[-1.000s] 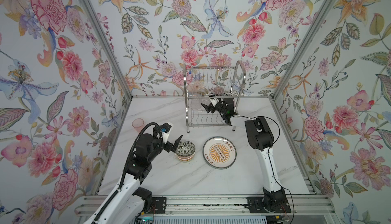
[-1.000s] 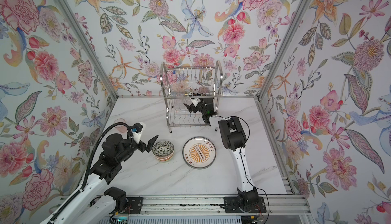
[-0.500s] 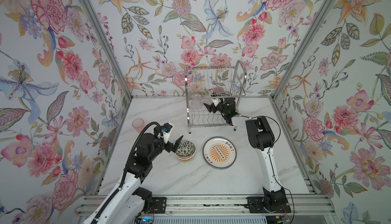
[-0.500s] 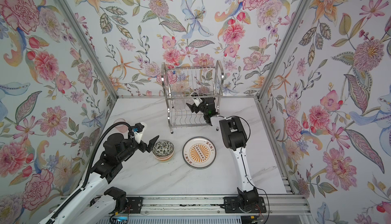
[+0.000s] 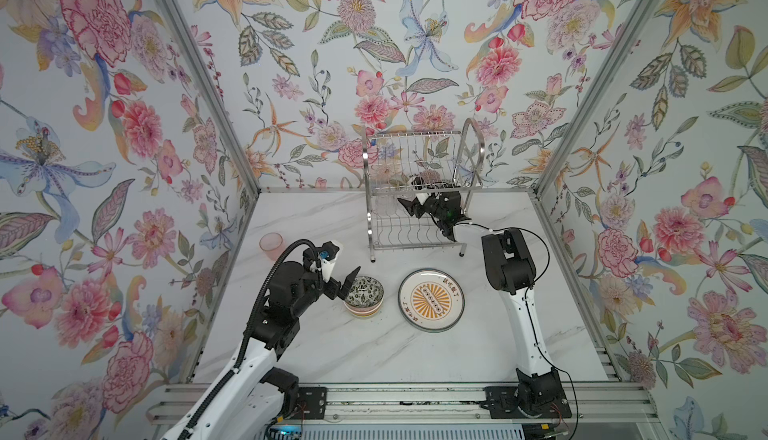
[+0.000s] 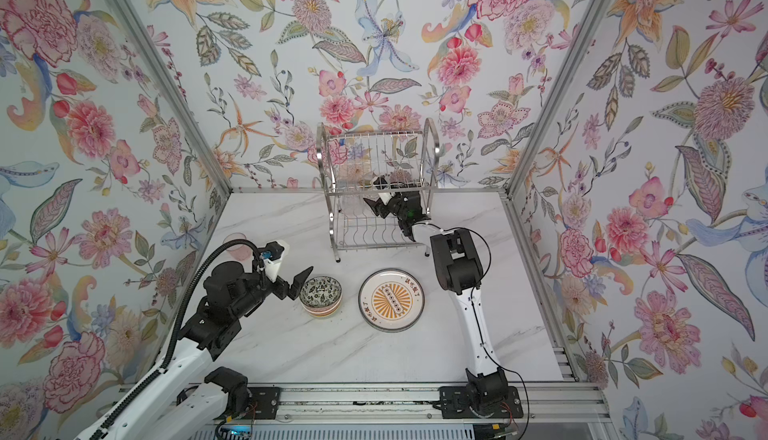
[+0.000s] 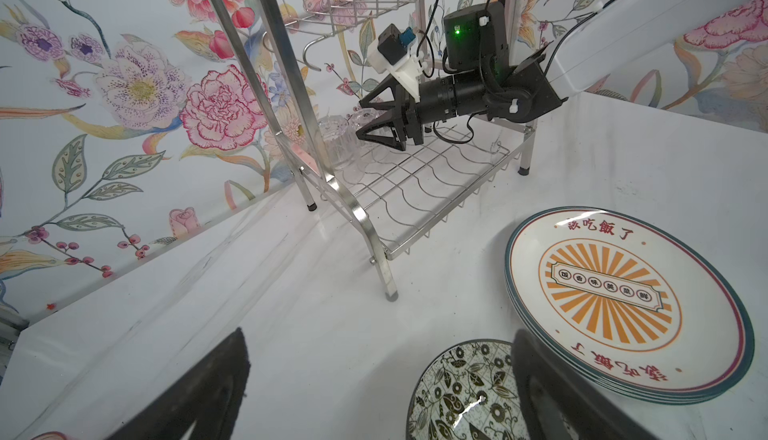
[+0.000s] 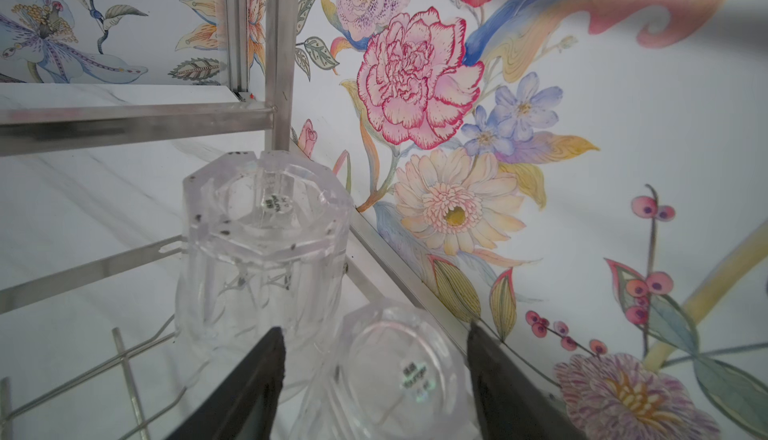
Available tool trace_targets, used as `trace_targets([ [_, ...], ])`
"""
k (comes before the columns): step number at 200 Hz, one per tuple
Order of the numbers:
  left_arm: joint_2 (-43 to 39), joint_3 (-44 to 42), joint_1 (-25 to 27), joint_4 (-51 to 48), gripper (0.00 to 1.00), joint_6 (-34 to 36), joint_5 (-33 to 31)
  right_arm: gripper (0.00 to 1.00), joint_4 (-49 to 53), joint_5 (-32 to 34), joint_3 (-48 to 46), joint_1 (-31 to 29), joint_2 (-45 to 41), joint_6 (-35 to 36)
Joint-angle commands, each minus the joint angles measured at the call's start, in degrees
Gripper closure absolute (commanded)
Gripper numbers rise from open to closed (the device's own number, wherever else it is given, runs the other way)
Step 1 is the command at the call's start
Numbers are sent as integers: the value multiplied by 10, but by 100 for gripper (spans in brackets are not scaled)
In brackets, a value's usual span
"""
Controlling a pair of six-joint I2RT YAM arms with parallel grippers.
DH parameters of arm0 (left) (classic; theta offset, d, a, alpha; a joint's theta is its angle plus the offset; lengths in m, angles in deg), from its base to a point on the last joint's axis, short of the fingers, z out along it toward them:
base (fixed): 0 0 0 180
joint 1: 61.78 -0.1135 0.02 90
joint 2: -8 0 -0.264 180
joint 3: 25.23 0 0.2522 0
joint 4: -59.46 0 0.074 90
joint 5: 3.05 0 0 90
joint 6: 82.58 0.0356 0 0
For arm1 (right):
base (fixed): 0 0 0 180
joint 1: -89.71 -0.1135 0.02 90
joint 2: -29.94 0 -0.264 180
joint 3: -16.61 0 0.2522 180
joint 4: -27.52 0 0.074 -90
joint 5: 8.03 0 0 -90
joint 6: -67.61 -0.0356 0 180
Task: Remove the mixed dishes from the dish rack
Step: 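Close the right gripper on the nearer clear glass in the rack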
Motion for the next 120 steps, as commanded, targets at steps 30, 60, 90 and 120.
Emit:
trace_targets([
  [30, -5, 16, 6, -3, 1, 9, -8, 29, 45, 3, 21, -4, 13, -8],
  [60, 0, 16, 7, 0, 1, 11, -6, 36, 62, -9, 33, -3, 17, -7],
  [90, 4, 19, 7, 2, 1, 13, -5, 45, 51, -19, 14, -3, 7, -7],
  [120, 6, 20, 7, 3, 1, 14, -5, 50, -2, -16, -35, -3, -13, -15],
])
